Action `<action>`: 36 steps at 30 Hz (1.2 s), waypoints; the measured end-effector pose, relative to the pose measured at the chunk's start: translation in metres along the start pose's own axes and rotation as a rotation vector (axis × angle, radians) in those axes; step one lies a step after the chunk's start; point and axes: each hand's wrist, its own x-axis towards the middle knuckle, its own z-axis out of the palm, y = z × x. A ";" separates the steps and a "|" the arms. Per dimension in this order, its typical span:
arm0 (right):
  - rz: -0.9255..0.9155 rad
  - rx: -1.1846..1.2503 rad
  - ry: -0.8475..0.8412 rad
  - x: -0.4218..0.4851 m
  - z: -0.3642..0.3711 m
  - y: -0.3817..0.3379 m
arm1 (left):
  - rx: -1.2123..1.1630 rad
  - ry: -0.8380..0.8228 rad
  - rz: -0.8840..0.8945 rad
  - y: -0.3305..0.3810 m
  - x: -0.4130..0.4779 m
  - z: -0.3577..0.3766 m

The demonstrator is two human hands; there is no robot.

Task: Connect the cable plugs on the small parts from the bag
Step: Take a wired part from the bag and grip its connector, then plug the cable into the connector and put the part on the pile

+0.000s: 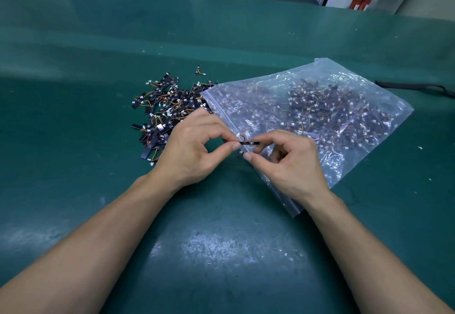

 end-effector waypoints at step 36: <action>0.119 -0.042 0.215 0.006 -0.016 -0.008 | 0.140 -0.087 -0.300 0.005 0.005 0.005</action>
